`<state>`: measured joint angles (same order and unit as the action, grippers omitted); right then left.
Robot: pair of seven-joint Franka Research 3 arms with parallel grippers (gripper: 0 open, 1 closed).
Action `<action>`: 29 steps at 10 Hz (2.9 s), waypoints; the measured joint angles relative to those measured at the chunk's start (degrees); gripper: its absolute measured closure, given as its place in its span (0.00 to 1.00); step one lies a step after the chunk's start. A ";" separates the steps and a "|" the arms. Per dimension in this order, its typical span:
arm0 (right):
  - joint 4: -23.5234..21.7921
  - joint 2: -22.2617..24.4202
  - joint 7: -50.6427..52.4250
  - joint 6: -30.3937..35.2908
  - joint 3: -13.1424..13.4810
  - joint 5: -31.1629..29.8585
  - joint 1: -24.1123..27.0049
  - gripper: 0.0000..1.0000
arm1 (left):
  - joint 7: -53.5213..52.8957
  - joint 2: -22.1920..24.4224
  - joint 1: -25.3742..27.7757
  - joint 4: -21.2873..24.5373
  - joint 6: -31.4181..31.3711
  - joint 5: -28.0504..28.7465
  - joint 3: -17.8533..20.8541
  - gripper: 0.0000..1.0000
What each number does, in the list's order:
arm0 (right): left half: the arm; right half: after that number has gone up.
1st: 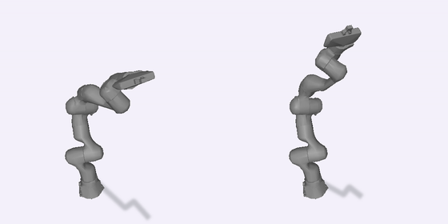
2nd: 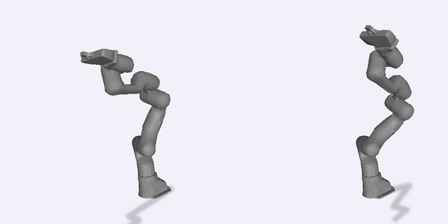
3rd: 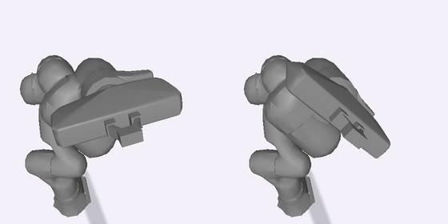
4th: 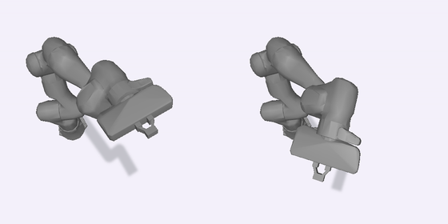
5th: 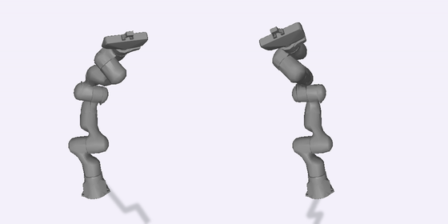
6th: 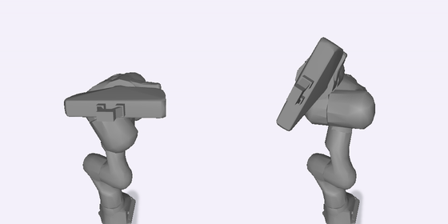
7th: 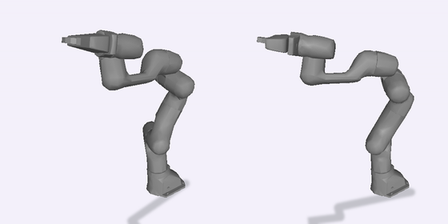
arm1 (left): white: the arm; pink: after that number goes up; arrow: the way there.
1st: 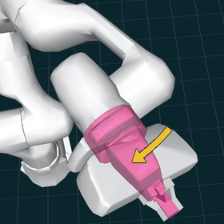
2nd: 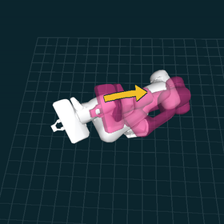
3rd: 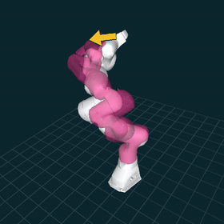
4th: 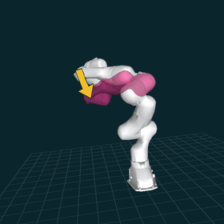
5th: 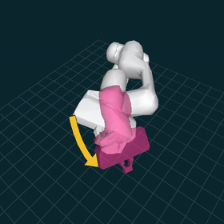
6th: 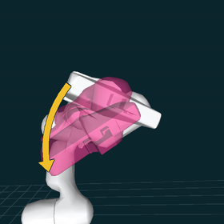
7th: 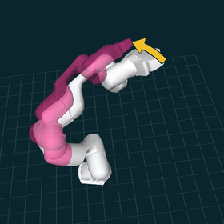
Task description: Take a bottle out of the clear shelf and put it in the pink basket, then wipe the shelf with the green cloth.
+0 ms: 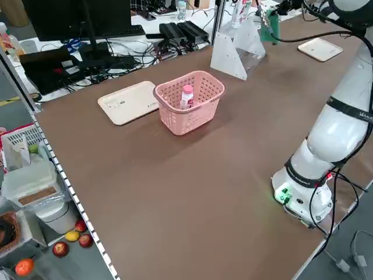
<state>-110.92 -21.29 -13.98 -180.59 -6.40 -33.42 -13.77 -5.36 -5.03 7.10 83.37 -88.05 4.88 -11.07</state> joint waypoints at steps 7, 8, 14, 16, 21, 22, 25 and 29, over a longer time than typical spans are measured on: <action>1.07 15.35 21.09 49.00 -5.01 43.86 12.45 0.97 | 0.06 0.05 -0.34 -0.03 -0.27 0.15 -2.20 0.00; 1.92 15.99 27.20 53.66 -4.96 49.12 16.26 0.97 | 0.07 0.05 -0.23 -0.03 -0.27 0.15 -2.21 0.00; 1.99 15.84 62.10 73.94 2.14 70.62 30.74 0.97 | 0.07 -0.02 0.30 -0.01 -0.29 0.17 -2.28 0.00; 1.50 13.70 71.27 77.82 5.26 72.55 34.12 0.97 | 0.07 -0.16 0.37 0.00 -0.90 0.16 -2.27 0.00; 1.21 4.57 84.41 83.82 6.41 78.37 42.86 0.97 | 0.07 -0.75 0.39 0.03 -2.02 0.17 -2.29 0.00; 1.19 3.41 87.06 83.94 6.45 78.59 43.73 0.97 | 0.07 -0.75 0.38 0.03 -2.07 0.17 -2.29 0.00; 1.28 -0.08 95.74 83.84 6.57 78.72 46.47 0.97 | 0.07 -0.75 0.38 0.03 -2.08 0.17 -2.29 0.00; 3.46 -3.09 105.05 82.04 7.08 74.47 50.12 0.97 | 0.07 -1.11 0.39 0.03 -2.09 0.17 -2.29 0.00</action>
<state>-107.46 -24.38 91.07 -98.55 0.68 41.05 36.35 -5.29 -6.15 7.48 83.40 -90.14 5.05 -13.36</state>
